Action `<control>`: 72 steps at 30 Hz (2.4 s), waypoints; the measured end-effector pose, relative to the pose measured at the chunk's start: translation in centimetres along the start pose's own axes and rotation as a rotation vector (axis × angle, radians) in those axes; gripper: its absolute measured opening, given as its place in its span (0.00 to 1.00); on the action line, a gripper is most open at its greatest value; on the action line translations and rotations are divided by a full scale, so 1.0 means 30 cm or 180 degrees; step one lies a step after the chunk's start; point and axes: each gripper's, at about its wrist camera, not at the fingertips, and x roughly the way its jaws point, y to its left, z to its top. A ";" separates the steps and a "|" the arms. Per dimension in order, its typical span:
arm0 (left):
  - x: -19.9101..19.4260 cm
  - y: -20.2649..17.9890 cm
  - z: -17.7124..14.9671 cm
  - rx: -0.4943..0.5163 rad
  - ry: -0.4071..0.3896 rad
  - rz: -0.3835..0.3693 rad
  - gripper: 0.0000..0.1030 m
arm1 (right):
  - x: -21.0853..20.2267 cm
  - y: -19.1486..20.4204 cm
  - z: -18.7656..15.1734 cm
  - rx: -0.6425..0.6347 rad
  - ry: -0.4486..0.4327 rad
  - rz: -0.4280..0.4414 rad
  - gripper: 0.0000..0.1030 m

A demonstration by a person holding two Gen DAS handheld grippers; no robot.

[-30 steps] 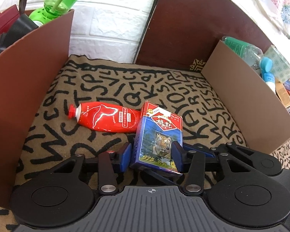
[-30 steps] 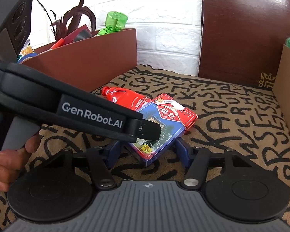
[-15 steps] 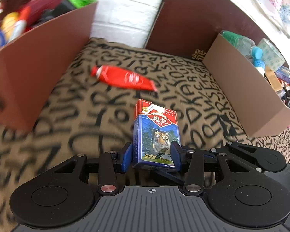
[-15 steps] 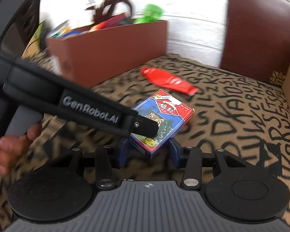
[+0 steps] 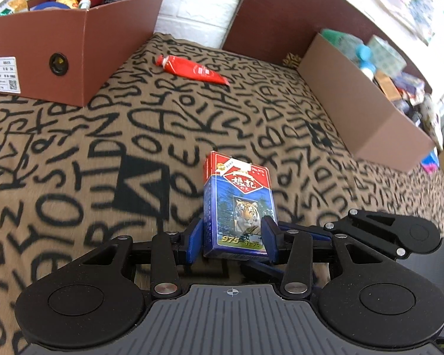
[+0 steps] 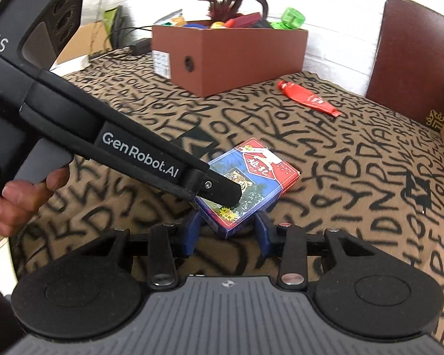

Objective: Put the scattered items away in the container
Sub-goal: 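Lift the card box with the right gripper off the cloth, then carry the card box with the right gripper into the brown box and open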

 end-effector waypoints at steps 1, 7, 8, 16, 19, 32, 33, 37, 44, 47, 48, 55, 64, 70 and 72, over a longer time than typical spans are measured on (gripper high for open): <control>-0.007 -0.002 -0.009 -0.0001 0.0005 0.0001 0.43 | -0.008 0.006 -0.009 -0.0016 -0.0009 0.0005 0.44; -0.017 0.012 0.001 -0.0223 -0.0008 0.0062 0.57 | -0.022 0.011 -0.015 -0.0020 -0.0044 -0.0068 0.44; -0.016 0.010 0.004 -0.0209 -0.0005 0.0081 0.58 | -0.022 0.010 -0.014 -0.0034 -0.0047 -0.0071 0.45; 0.005 0.012 0.028 -0.0116 0.0062 0.0016 0.50 | -0.004 0.006 -0.007 -0.0101 -0.0015 -0.0006 0.46; 0.007 0.012 0.029 -0.0132 0.0050 0.0014 0.53 | -0.002 0.004 -0.004 -0.0126 -0.0004 -0.0030 0.51; 0.018 0.014 0.026 -0.0128 0.0028 -0.0005 0.54 | 0.021 -0.001 0.011 -0.0142 0.0050 0.0021 0.51; 0.021 0.014 0.025 -0.0122 0.0026 -0.0011 0.54 | 0.023 -0.003 0.010 -0.0131 0.0051 0.0025 0.51; 0.028 0.006 0.025 -0.0048 0.0015 -0.0006 0.55 | 0.034 -0.007 0.011 -0.0086 0.0051 0.0028 0.53; 0.015 -0.008 0.016 -0.0005 -0.0041 0.0065 0.47 | 0.029 0.006 0.021 -0.0052 0.0086 -0.0035 0.50; -0.007 -0.009 0.009 -0.0020 -0.0071 0.0088 0.47 | 0.013 0.016 0.024 -0.0053 0.0069 -0.0022 0.48; -0.018 -0.006 0.007 -0.0032 -0.0093 0.0092 0.47 | 0.006 0.019 0.027 -0.0044 0.0057 -0.0012 0.47; -0.111 0.002 0.042 -0.0070 -0.0364 0.0115 0.46 | -0.044 0.046 0.091 -0.0159 -0.0149 -0.0021 0.45; -0.237 0.018 0.182 0.0033 -0.0823 0.0232 0.46 | -0.071 0.059 0.258 -0.0352 -0.0536 -0.0049 0.45; -0.297 0.055 0.292 0.0072 -0.1126 0.0425 0.46 | -0.040 0.072 0.400 -0.0538 -0.0766 -0.0056 0.45; -0.305 0.088 0.335 0.0043 -0.1193 0.0466 0.46 | -0.015 0.070 0.447 -0.0547 -0.0823 -0.0029 0.45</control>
